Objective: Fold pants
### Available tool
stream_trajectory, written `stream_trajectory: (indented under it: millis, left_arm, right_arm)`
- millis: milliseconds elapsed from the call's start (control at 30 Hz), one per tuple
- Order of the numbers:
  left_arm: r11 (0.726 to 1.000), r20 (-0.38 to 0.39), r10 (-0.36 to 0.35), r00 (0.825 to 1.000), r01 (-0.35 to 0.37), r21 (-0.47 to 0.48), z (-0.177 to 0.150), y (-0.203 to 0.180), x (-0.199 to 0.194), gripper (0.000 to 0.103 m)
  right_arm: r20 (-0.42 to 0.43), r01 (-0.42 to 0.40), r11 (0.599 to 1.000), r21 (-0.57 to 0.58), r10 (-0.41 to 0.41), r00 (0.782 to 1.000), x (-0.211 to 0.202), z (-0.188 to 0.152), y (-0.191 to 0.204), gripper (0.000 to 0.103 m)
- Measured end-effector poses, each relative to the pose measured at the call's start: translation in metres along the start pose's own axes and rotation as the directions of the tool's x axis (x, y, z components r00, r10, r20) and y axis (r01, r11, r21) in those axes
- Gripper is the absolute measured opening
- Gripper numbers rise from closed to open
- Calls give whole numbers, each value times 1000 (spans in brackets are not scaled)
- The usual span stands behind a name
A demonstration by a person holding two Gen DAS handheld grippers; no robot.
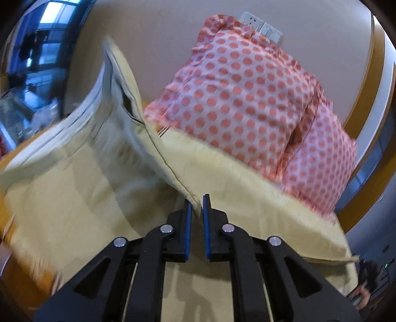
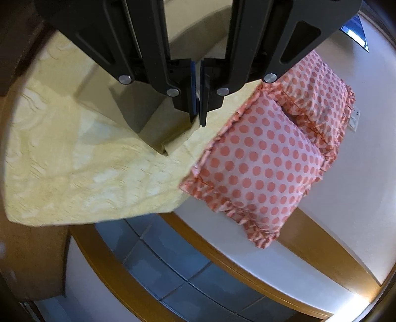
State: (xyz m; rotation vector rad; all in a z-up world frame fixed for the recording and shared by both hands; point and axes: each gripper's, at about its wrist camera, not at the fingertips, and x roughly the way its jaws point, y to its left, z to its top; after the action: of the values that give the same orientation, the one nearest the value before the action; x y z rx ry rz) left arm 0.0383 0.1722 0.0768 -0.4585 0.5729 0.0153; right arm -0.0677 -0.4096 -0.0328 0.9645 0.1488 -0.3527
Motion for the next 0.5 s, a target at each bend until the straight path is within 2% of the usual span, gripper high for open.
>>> stream_trajectory:
  millis: [167, 500]
  left_arm:
    - [999, -54, 36, 998, -38, -35, -56, 17, -17, 8]
    - [998, -55, 10, 998, -13, -56, -74, 23, -31, 6]
  right_arm:
    - [-18, 37, 999, 37, -37, 999, -6, -8, -20, 2]
    - [-3, 65, 996, 61, -65, 998, -27, -11, -34, 2]
